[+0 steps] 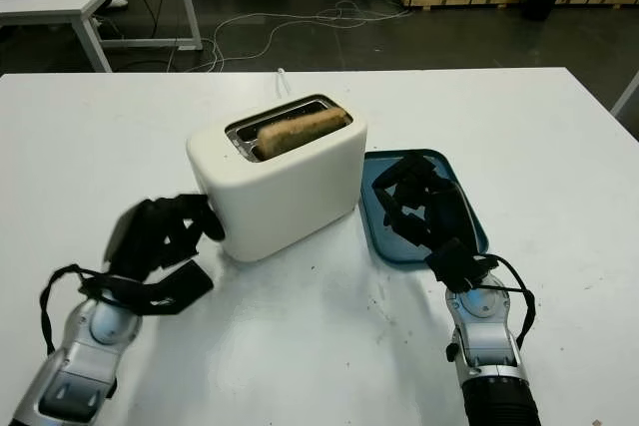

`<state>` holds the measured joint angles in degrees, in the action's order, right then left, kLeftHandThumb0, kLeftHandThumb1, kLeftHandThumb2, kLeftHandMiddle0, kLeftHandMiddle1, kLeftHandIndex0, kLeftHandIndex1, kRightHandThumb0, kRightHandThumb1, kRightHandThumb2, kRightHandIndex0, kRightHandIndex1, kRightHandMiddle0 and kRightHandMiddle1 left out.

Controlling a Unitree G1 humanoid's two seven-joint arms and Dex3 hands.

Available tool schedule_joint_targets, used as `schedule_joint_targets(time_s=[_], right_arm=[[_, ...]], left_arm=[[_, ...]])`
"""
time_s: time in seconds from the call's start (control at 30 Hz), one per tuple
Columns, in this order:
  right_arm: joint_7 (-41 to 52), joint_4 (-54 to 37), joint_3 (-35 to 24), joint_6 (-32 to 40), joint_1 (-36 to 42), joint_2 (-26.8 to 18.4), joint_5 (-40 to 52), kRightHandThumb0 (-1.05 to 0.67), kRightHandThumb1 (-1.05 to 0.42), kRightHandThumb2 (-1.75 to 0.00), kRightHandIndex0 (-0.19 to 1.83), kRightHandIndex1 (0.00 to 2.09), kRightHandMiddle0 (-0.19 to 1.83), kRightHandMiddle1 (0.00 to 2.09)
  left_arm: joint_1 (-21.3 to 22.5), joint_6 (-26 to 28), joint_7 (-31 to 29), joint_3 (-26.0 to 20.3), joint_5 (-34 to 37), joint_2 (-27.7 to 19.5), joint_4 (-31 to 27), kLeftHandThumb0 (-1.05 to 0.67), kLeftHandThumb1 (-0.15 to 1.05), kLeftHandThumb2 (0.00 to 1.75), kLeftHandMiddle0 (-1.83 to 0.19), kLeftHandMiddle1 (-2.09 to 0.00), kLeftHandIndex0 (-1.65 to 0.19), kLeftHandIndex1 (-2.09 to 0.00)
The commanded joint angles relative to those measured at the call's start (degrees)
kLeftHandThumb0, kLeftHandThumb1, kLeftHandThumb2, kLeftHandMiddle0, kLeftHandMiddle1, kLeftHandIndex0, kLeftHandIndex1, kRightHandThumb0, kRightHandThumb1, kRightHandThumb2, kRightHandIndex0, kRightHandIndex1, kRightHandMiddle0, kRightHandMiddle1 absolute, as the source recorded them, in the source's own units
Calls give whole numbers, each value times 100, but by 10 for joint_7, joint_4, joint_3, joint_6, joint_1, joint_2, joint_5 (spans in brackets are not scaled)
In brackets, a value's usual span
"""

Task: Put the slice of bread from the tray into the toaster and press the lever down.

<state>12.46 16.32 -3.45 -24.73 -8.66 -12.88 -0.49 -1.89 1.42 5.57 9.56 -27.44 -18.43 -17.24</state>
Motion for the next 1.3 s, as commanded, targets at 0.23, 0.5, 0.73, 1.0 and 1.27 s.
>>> schedule_joint_targets(time_s=[0.23,0.5,0.73,1.0,1.27], right_arm=[[16,11,-1,-20,-6,3,19,-42,-92,-44,81,175,51,175],[18,8,-1,-14,-7,1,21,-42,-92,-44,81,175,51,175],[23,11,-1,-13,-9,1,26,-42,-92,-43,81,175,51,175],[26,10,-2,-9,-9,2,28,-41,-92,-43,80,175,50,175],[19,9,-2,-8,-9,-1,19,-42,-92,-43,81,175,51,175]], left_arm=[[21,-38,-15,-7,16,28,-47,-6,62,121,-119,-175,-80,-137],[29,-47,-18,-41,-8,6,-72,-3,53,127,-115,-175,-79,-148],[28,5,-80,-102,-77,-61,-123,-4,64,76,-97,-174,-87,-113],[40,68,-243,-167,-69,-150,-202,-5,81,15,-108,-143,-117,-45],[82,124,-410,-148,-74,-237,-200,-6,87,1,-97,-167,-117,-57]])
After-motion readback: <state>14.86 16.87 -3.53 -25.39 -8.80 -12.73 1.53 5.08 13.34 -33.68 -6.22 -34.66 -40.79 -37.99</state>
